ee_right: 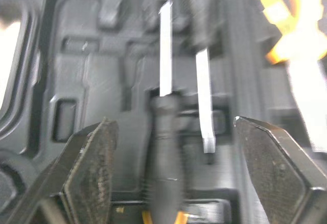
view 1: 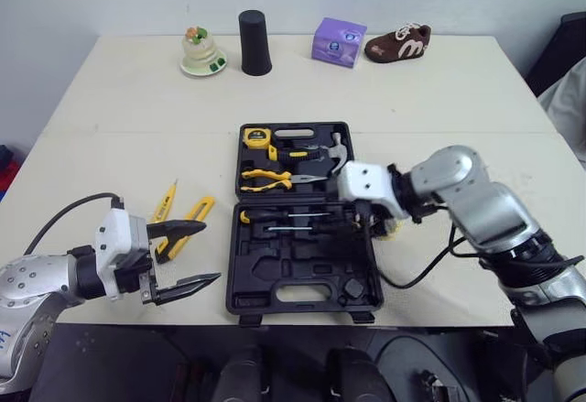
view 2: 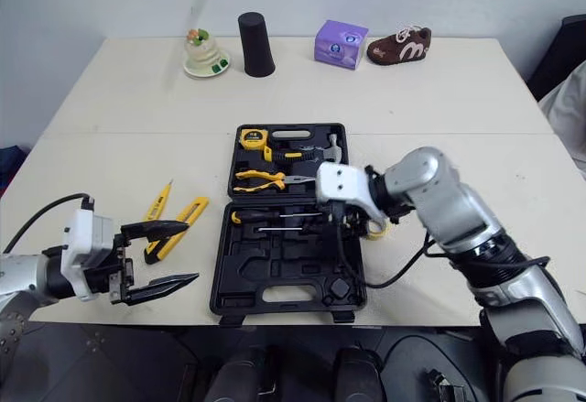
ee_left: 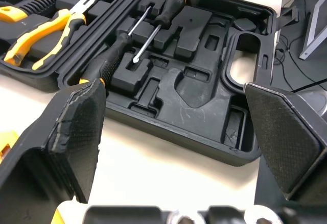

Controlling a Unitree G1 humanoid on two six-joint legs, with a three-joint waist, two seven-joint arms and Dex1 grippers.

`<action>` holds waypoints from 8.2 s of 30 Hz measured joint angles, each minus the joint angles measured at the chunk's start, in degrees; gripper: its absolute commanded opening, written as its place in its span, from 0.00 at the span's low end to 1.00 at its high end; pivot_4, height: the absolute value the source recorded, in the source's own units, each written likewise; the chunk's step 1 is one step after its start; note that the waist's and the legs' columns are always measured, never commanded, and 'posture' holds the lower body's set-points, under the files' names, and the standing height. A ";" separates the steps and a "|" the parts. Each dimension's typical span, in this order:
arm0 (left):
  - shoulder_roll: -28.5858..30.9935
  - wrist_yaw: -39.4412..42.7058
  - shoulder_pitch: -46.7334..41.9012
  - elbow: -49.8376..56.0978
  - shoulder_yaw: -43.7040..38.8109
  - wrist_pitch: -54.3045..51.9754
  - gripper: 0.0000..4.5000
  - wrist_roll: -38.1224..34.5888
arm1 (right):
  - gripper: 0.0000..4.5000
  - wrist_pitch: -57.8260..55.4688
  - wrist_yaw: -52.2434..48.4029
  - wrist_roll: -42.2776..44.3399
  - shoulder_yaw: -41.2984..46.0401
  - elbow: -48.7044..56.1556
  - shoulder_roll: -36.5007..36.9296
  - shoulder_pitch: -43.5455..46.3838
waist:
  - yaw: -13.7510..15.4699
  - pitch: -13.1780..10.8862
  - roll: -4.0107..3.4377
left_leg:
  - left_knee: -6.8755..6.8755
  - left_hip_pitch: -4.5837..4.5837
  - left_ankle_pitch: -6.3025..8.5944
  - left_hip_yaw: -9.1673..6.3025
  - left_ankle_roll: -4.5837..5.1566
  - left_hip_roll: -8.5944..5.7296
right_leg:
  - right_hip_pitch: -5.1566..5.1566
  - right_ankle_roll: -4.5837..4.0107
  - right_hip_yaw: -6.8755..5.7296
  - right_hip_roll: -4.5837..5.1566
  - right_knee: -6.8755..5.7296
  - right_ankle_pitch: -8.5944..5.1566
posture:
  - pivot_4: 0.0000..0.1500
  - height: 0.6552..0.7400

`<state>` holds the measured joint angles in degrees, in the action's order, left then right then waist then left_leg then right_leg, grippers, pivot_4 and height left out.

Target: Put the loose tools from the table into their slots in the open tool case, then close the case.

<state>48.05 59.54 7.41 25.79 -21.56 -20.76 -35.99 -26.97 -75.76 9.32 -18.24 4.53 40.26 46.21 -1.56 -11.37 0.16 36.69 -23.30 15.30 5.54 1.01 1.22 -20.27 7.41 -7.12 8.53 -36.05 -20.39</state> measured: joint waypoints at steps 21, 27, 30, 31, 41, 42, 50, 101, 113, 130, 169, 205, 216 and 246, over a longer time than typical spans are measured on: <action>-0.15 -0.85 1.04 1.22 0.00 -0.18 1.00 -0.01 | 0.01 23.21 1.34 2.42 4.15 -21.20 -12.28 -9.65 | -0.08 0.06 0.10 | 0.37 0.04 0.03 0.00 0.00 0.08 | 0.04 -0.01 0.07 -0.04 -0.35 0.00 | 1.00 0.93; -0.15 -1.33 2.00 2.88 -0.56 -0.32 1.00 -0.02 | 0.01 22.67 2.77 0.40 2.18 -20.57 -11.96 -9.24 | -0.09 0.13 0.19 | 0.39 0.21 0.06 0.00 -0.05 0.13 | 0.12 -0.04 0.12 -0.04 -0.44 -0.02 | 1.00 0.93; -0.15 -1.58 2.38 2.95 -0.92 -0.45 1.00 -0.02 | 0.01 20.59 4.14 -0.51 1.28 -19.54 -11.72 -9.20 | -0.10 0.24 0.32 | 0.39 0.37 0.10 0.00 -0.10 0.19 | 0.28 -0.07 0.12 -0.05 -0.41 -0.03 | 1.00 0.93; -0.16 -1.79 2.53 2.97 -0.93 -0.49 1.00 -0.02 | 0.01 19.99 4.54 -0.94 1.00 -19.07 -11.63 -9.18 | -0.09 0.27 0.36 | 0.37 0.49 0.14 -0.01 -0.12 0.21 | 0.40 -0.07 0.14 -0.05 -0.35 -0.04 | 1.00 0.93; -0.16 -2.50 2.91 3.07 -0.96 -0.35 1.00 0.07 | 0.01 20.41 4.64 0.67 2.18 -17.38 -12.17 -11.07 | -0.09 0.57 0.70 | 0.25 0.92 0.50 0.03 -0.42 0.53 | 0.75 -0.33 0.64 -0.08 0.07 -0.12 | 1.00 0.93; -0.47 -2.87 2.58 2.47 -1.51 0.36 1.00 0.47 | 0.01 22.29 2.34 3.87 4.34 -17.53 -12.40 -12.86 | -0.01 0.52 0.66 | 0.25 0.78 0.51 0.01 -0.41 0.53 | 0.68 -0.33 0.60 -0.10 0.11 -0.12 | 1.00 0.93; -5.11 -10.64 3.55 -6.88 -11.82 4.52 1.00 4.52 | 0.37 22.99 1.42 16.15 21.89 -11.89 -4.38 -22.28 | 0.04 0.32 0.43 | 0.35 0.62 0.67 0.05 -0.16 0.48 | 0.65 -0.30 0.41 -0.08 0.15 -0.10 | 1.00 0.93; -0.39 -43.44 -19.04 -14.56 3.88 -39.60 1.00 6.69 | 0.99 31.76 2.79 26.12 27.21 -4.80 -8.94 -24.34 | 0.00 0.11 0.42 | 0.29 0.81 1.05 0.93 -0.14 0.63 | 0.30 -0.29 1.05 -0.16 0.05 -0.08 | 1.00 0.93; -2.41 -41.80 -20.99 -17.30 5.05 -38.77 0.85 9.80 | 1.00 24.12 8.58 26.27 24.84 4.50 -9.03 -22.07 | 0.16 0.12 0.43 | 0.34 0.73 1.02 1.08 -0.08 0.57 | 0.09 -0.29 1.01 -0.09 -0.07 -0.08 | 1.00 0.93; 0.82 -26.00 -19.91 -10.38 -1.83 -19.55 0.11 7.99 | 1.00 25.67 5.02 24.81 27.56 4.29 -2.32 -27.78 | 0.53 0.01 0.75 | 0.54 0.19 0.94 1.19 0.05 0.46 | -0.45 -0.27 1.01 -0.06 -0.35 -0.06 | 1.00 0.93; -0.14 -0.32 -49.89 -6.41 50.77 -25.45 0.11 27.69 | 1.00 30.19 3.24 24.59 32.30 8.74 1.74 -47.61 | 2.91 0.00 0.72 | 1.12 0.13 0.84 1.11 0.20 0.60 | -0.30 -0.10 1.17 -0.53 -0.42 0.02 | 1.00 0.93; -11.27 4.78 -33.25 -12.92 22.36 -0.89 0.01 13.65 | 1.00 29.44 5.68 23.82 30.80 9.15 1.26 -46.39 | 2.27 0.02 0.68 | 1.39 0.14 0.88 0.99 0.26 0.57 | -0.20 -0.11 1.03 -0.40 -0.72 0.02 | 1.00 0.93; -16.03 -1.14 -29.47 -20.16 31.11 9.12 0.01 23.92 | 1.00 29.45 5.04 23.80 30.61 8.27 1.26 -44.90 | 2.89 0.02 0.69 | 1.41 0.12 0.92 1.01 0.39 0.46 | -0.19 -0.10 0.99 -0.24 -0.69 0.03 | 1.00 0.93; -16.17 -5.04 -29.10 -25.86 34.66 14.52 0.01 28.50 | 1.00 30.62 5.90 23.31 31.08 6.41 1.40 -45.64 | 2.49 1.60 -0.12 | 0.96 1.22 1.22 1.09 0.32 0.58 | 0.80 -0.13 1.04 -0.10 0.01 0.01 | 1.00 0.93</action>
<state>31.89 54.51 -21.69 -0.07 13.10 -6.24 -7.48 3.65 -69.86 32.62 12.85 10.93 41.66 0.57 0.93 -9.76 0.04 37.65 -22.08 16.52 6.63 1.33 1.80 -19.47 7.28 -6.08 8.43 -36.04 -20.39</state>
